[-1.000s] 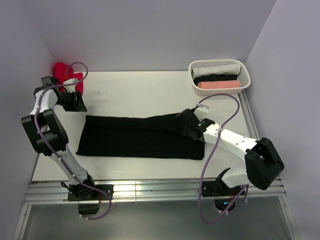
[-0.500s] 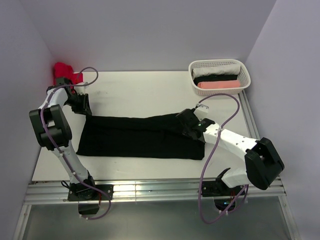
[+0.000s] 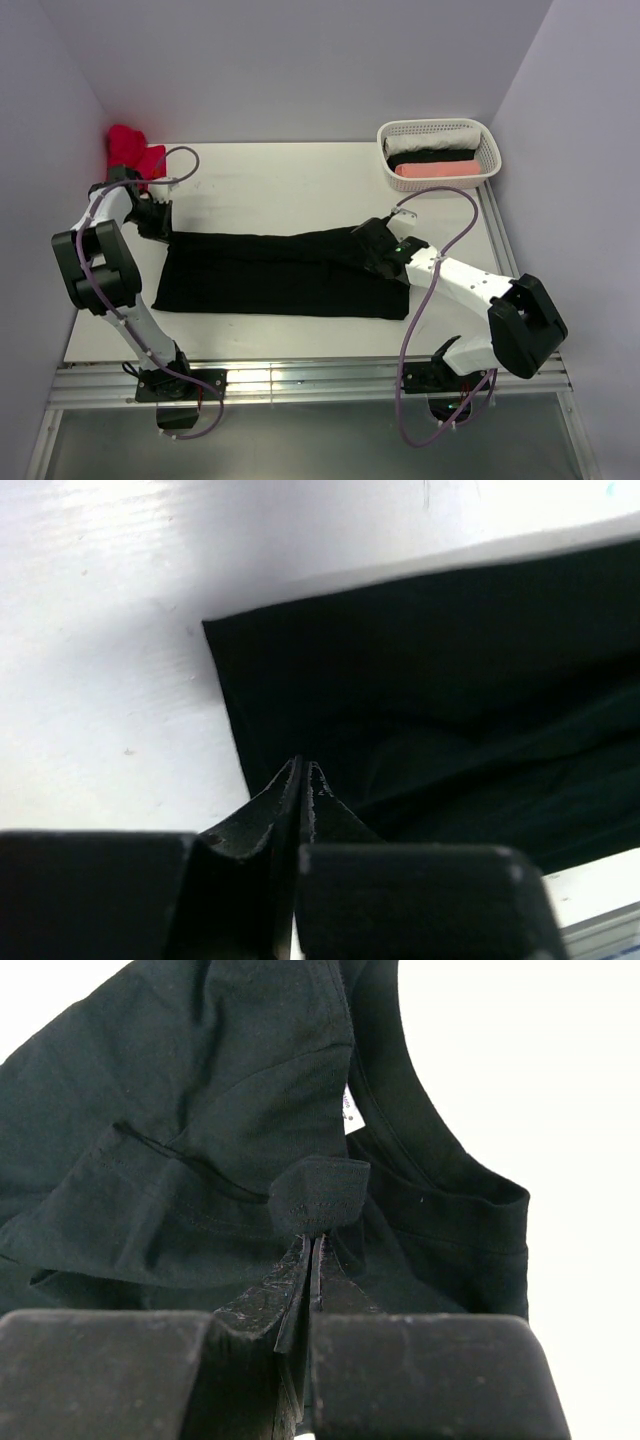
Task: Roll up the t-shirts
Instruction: Fold the tshirt
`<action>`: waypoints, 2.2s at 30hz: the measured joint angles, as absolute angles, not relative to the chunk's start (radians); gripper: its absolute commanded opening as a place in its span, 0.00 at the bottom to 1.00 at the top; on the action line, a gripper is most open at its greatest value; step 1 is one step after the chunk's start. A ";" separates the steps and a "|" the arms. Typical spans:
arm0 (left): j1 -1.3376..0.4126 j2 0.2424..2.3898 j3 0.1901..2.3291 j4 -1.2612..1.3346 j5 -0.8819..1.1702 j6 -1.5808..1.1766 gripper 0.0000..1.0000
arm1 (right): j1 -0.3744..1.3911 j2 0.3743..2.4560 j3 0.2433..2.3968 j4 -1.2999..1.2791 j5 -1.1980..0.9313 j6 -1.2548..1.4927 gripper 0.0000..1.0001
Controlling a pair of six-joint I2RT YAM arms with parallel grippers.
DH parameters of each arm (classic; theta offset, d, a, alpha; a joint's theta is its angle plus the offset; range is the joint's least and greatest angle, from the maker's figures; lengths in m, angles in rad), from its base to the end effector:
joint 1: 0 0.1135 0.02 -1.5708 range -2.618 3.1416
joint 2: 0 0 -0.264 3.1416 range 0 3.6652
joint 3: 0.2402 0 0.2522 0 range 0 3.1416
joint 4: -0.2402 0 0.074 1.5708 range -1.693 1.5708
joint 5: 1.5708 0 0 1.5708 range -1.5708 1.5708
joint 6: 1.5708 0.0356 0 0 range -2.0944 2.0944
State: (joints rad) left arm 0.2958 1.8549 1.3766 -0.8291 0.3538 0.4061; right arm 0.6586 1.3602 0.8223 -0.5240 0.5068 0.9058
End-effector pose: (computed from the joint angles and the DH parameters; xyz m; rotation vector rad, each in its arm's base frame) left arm 0.3547 0.0952 0.2037 0.2171 2.7477 -0.3371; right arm 0.2139 0.1437 0.2059 0.4628 2.3952 -0.0009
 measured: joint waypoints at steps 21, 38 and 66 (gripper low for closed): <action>0.348 1.760 1.203 -0.782 0.369 0.549 0.00 | 0.659 1.385 0.822 -0.524 0.506 0.925 0.01; 0.363 1.737 1.149 -0.722 0.342 0.563 0.02 | 0.624 1.332 0.905 -0.559 0.480 0.876 0.53; 0.381 1.710 1.256 -0.774 0.355 0.572 0.38 | 0.573 1.484 0.857 -0.520 0.431 0.846 0.31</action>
